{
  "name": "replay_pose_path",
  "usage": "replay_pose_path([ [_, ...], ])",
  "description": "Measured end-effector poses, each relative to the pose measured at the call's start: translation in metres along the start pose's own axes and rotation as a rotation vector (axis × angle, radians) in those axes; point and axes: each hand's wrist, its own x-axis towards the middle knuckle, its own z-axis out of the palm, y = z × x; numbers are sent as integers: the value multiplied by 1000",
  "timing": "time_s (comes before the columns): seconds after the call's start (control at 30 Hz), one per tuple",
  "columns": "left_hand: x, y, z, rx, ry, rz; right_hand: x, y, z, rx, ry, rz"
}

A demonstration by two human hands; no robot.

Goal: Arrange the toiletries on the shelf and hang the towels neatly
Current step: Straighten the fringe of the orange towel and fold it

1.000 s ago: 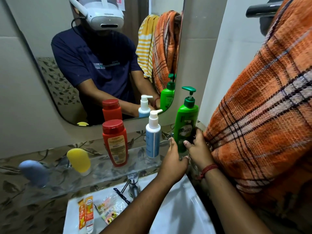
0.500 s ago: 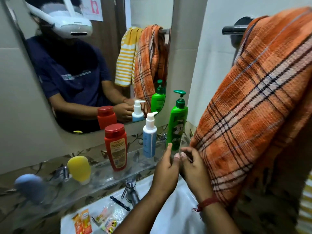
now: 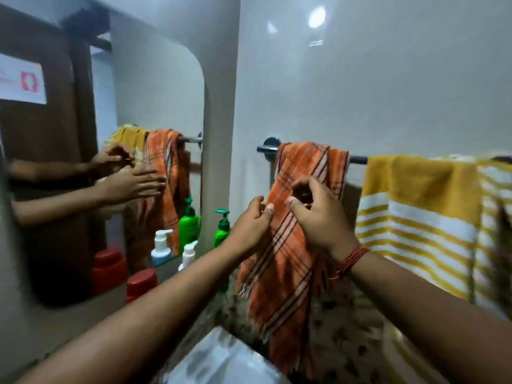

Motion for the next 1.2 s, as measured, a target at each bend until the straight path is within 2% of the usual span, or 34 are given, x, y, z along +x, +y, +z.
replay_pose_path([
  [0.1, 10, 25, -1, -29, -19, 21, 25, 17, -26, -175, 127, 61],
  [0.2, 13, 42, 3, -106, -8, 0, 38, 28, -29, -260, 98, 280],
  [0.27, 15, 49, 9, -174, -14, -14, 40, 29, -19, -313, 100, 359],
  [0.33, 21, 48, 16, -210, -3, -24, 38, 26, -10, -286, 112, 378],
  [0.4, 29, 40, 23, -228, 8, -6, 34, 20, 1, -159, 53, 405],
  [0.5, 21, 47, 26, -196, 10, 30, 22, 11, 5, -173, 0, 342],
  [0.6, 9, 54, 27, -218, 29, -11, 5, 5, 1, -200, -21, 191],
  [0.7, 9, 55, 26, -346, 40, -54, -15, -1, -5, -146, -74, 76],
  [0.83, 7, 63, 20, -496, 34, -17, -46, -8, -4, -143, -255, -23],
  [0.93, 3, 63, 12, -535, 46, -6, -61, -7, -13, 2, -246, -5],
  [1.0, -2, 67, 7, -623, 76, 34, -60, -6, -24, 234, -43, 136],
  [1.07, -10, 74, 7, -671, 86, 47, -47, 2, -32, 501, 194, 360],
  [1.1, -16, 77, 9, -693, 56, 67, -35, 4, -35, 614, 232, 474],
  [1.2, -29, 81, 17, -789, -76, 88, 5, 4, -37, 955, 121, 722],
])
